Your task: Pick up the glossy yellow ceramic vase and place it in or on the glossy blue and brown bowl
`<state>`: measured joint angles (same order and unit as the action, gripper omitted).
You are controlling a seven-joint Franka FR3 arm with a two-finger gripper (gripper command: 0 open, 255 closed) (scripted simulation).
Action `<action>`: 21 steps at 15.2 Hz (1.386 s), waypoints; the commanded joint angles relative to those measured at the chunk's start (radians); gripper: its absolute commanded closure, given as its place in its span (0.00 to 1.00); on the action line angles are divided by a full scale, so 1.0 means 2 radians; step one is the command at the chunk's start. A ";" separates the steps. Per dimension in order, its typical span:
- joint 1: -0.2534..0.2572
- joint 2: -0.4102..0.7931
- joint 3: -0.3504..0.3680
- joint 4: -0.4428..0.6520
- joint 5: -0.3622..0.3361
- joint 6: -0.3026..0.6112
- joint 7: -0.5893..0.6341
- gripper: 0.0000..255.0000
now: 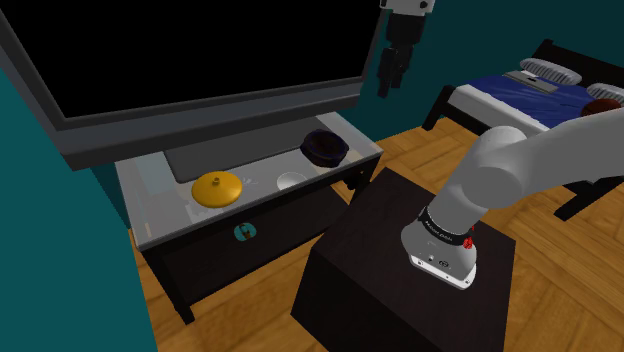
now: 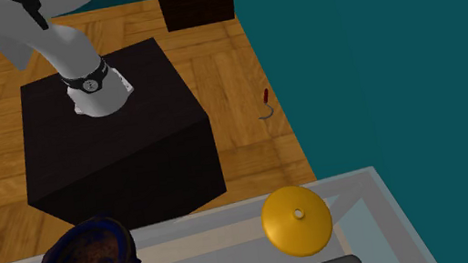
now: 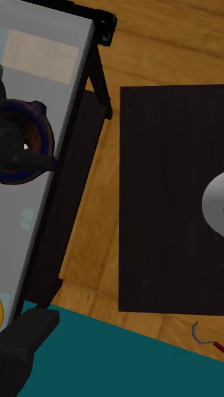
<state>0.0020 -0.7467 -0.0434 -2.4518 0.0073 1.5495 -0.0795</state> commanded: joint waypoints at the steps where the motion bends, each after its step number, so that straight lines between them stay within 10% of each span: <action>1: 0.000 0.000 0.000 0.000 0.000 0.000 0.000 0.00; 21: 0.044 0.299 0.125 0.049 0.032 0.291 0.163 0.00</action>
<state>0.0886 -0.1848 0.1968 -2.3680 0.0775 2.1057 0.2296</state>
